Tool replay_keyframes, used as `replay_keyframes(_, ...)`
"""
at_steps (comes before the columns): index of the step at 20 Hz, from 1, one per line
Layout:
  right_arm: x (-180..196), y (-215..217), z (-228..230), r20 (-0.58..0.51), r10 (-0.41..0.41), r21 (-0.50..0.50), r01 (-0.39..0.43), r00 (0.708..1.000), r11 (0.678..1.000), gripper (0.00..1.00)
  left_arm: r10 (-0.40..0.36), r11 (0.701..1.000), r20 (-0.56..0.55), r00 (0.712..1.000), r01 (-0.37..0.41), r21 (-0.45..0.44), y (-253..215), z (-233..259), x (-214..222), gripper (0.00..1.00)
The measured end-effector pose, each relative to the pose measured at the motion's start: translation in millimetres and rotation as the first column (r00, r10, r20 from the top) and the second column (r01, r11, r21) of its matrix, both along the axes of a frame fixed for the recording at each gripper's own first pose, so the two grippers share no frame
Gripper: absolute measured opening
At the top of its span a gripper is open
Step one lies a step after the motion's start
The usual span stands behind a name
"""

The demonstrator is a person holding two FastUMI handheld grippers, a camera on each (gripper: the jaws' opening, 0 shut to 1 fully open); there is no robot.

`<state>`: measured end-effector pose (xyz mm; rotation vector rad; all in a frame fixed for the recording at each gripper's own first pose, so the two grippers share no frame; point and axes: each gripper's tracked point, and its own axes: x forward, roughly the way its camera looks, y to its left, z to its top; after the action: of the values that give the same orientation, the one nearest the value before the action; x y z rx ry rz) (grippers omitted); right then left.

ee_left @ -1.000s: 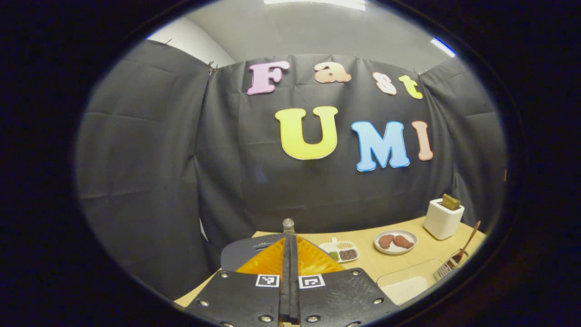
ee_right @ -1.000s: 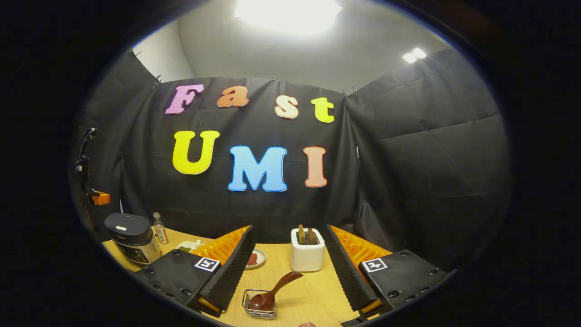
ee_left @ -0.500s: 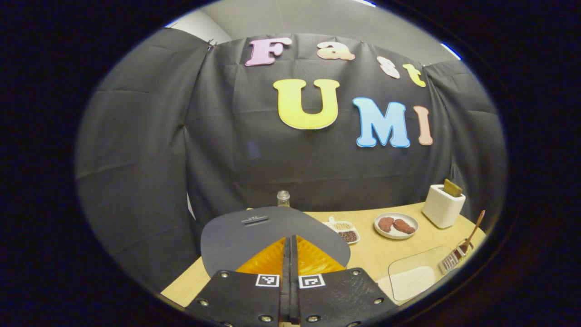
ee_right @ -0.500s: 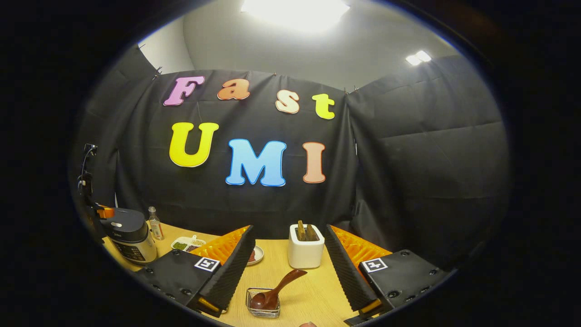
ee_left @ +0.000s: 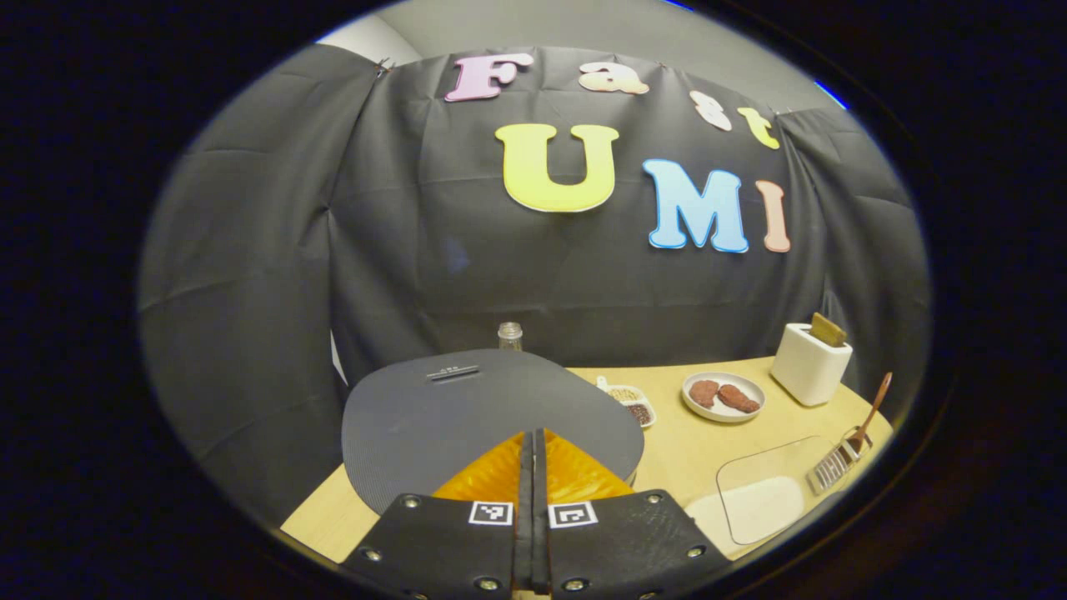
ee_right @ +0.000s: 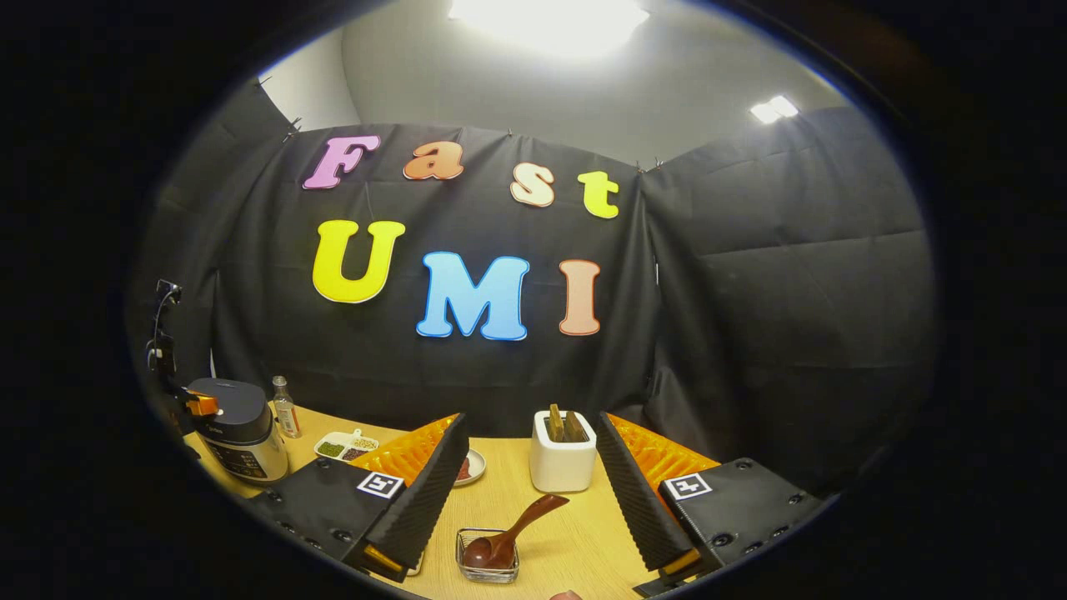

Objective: Close the left gripper, press the button to open the rice cooker; take a wooden spoon from the chopstick holder with the right hand, scoop a spoonful of rice and pour it into the rice cooker, then put the wooden spoon back into the chopstick holder.

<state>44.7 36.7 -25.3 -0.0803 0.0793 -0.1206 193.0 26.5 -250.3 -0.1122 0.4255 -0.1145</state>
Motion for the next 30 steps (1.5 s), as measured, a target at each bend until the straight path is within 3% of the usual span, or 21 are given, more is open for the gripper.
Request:
replay_keyframes(6, -1, 1, -2, -0.006, 0.011, 0.010, -0.011, 1.000, 1.000, 0.98, 0.037, 0.998, -0.015, 0.999, -0.038, -0.047, -1, -9, -8, 0.02)
replay_keyframes(8, -1, 0, -1, -0.005, 0.014, 0.012, -0.014, 1.000, 1.000, 0.98, 0.038, 0.999, -0.015, 0.999, -0.038, -0.032, -4, -14, -7, 0.05)
replay_keyframes(14, -1, -8, 4, 0.015, 0.020, 0.014, -0.020, 1.000, 1.000, 0.98, 0.060, 0.998, 0.013, 0.998, -0.060, 0.012, 0, 7, 0, 0.02)
replay_keyframes(23, 9, -16, -2, 0.009, 0.070, 0.070, -0.070, 0.998, 0.995, 0.98, 0.139, 0.988, 0.203, 0.969, -0.151, 0.044, 24, 113, 3, 0.02)
replay_keyframes(30, 22, -24, -20, -0.030, 0.120, 0.116, -0.115, 0.992, 0.987, 0.98, 0.170, 0.983, 0.325, 0.930, -0.181, 0.006, 25, 197, -35, 0.01)
